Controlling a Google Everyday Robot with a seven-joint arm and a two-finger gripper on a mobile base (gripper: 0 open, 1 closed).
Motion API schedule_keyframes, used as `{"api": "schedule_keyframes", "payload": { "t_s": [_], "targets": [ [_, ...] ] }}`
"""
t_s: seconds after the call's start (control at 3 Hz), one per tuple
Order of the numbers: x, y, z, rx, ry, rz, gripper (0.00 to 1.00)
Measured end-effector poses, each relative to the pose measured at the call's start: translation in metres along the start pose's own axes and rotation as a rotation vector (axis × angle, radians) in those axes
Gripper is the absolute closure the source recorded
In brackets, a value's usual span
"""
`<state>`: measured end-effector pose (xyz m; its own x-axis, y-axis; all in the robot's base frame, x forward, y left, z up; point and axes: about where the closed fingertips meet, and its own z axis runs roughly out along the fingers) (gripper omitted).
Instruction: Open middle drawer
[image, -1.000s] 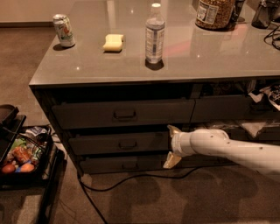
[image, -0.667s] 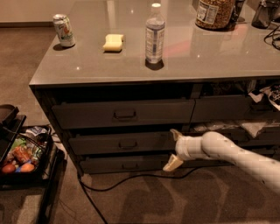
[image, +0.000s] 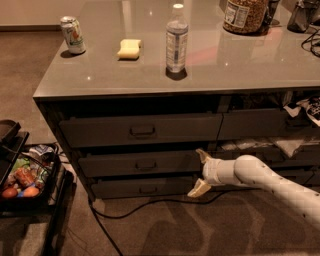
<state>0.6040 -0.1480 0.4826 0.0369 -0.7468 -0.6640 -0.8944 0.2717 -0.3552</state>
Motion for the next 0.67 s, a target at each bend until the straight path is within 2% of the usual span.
{"api": "schedule_keyframes", "payload": {
  "t_s": [0.67],
  "targets": [
    [0.000, 0.000, 0.043, -0.011, -0.021, -0.047, 0.00]
  ]
}}
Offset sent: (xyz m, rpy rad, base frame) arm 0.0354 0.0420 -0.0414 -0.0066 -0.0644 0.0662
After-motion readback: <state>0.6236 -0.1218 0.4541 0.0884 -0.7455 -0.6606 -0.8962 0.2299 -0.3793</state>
